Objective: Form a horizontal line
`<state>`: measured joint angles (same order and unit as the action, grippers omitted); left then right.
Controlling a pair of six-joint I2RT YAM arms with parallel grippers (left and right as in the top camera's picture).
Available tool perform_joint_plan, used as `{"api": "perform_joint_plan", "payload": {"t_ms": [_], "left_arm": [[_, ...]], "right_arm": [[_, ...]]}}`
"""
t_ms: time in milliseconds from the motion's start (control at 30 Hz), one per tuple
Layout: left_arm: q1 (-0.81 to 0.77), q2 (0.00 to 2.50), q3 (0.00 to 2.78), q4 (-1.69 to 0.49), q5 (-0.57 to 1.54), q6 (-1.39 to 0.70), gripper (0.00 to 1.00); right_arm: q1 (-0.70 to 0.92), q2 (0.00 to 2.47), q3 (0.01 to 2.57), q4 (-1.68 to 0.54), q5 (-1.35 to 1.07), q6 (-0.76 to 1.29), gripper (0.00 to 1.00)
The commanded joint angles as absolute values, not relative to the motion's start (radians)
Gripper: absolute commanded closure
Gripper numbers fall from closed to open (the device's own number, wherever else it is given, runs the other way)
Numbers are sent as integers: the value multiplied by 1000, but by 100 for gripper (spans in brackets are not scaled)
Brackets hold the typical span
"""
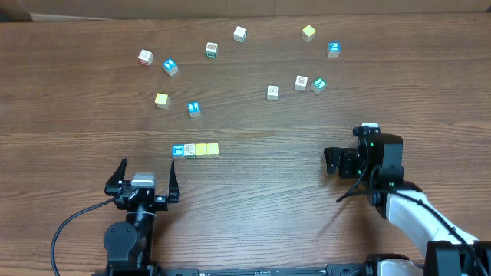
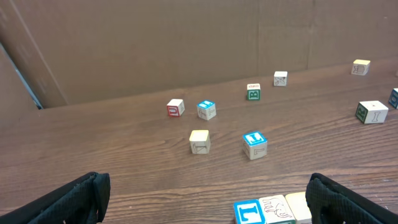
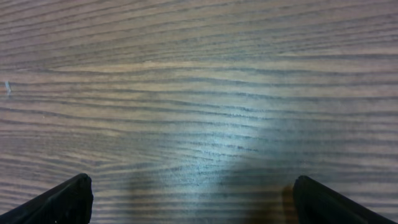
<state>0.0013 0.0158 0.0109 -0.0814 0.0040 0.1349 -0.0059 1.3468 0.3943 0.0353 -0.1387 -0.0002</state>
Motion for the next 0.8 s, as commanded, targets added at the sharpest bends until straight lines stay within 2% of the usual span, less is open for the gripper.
{"api": "perform_joint_plan", "payload": {"t_ms": [0,200,767], "left_arm": [[-2,6,5,-78,-2,154,0],[-2,6,5,-78,-2,153,1],[-2,6,5,-78,-2,153,1]], "right_arm": [[-8,1311,333,107,-130,-5,0],[-10,1286,254,228,-129,-5,0],[-50,1134,74,227,-186,10,0]]}}
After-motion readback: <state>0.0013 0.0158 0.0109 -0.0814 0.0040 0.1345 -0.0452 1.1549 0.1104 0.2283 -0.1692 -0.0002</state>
